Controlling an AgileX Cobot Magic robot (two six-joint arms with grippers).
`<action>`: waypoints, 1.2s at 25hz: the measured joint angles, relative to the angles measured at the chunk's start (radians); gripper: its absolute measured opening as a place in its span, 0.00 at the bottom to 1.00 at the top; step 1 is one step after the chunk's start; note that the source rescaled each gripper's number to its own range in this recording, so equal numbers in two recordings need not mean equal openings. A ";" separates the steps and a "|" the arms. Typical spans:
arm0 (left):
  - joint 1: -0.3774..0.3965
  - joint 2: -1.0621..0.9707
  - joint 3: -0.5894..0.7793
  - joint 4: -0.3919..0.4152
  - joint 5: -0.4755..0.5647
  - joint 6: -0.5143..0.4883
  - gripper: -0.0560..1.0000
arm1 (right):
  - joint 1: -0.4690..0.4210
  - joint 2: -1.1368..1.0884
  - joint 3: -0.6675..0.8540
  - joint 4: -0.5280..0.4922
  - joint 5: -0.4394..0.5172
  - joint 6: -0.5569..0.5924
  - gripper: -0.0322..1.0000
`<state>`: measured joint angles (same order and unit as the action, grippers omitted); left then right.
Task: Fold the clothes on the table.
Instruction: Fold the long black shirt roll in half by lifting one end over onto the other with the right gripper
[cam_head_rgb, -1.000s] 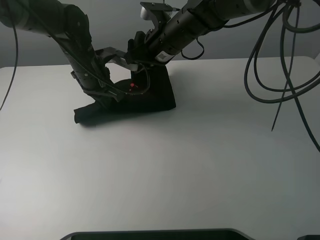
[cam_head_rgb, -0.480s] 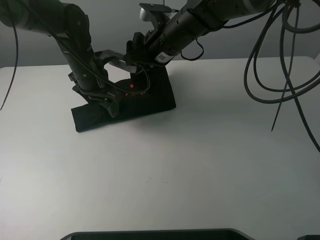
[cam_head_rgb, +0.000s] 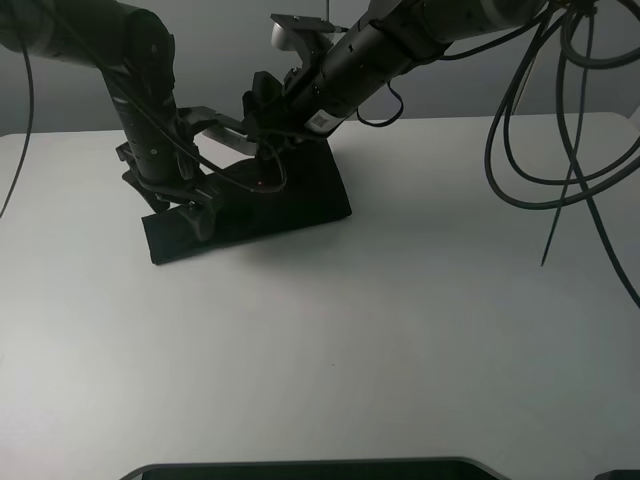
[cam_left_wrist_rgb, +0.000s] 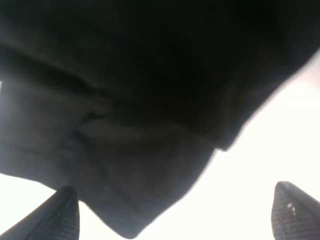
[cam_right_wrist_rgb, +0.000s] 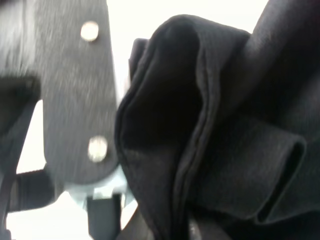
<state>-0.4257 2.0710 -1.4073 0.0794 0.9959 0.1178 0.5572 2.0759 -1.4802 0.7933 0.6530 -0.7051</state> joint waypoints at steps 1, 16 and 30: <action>0.013 -0.004 0.000 0.007 0.000 -0.011 1.00 | 0.002 0.000 0.000 0.000 0.002 0.000 0.09; 0.205 -0.181 -0.002 -0.066 -0.054 0.002 1.00 | 0.038 0.000 0.000 0.000 0.004 -0.012 0.09; 0.205 -0.181 -0.002 -0.139 -0.089 0.050 1.00 | 0.082 0.073 0.000 0.208 -0.030 -0.123 0.26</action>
<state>-0.2207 1.8901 -1.4092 -0.0591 0.9073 0.1679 0.6387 2.1493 -1.4802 1.0015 0.6230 -0.8283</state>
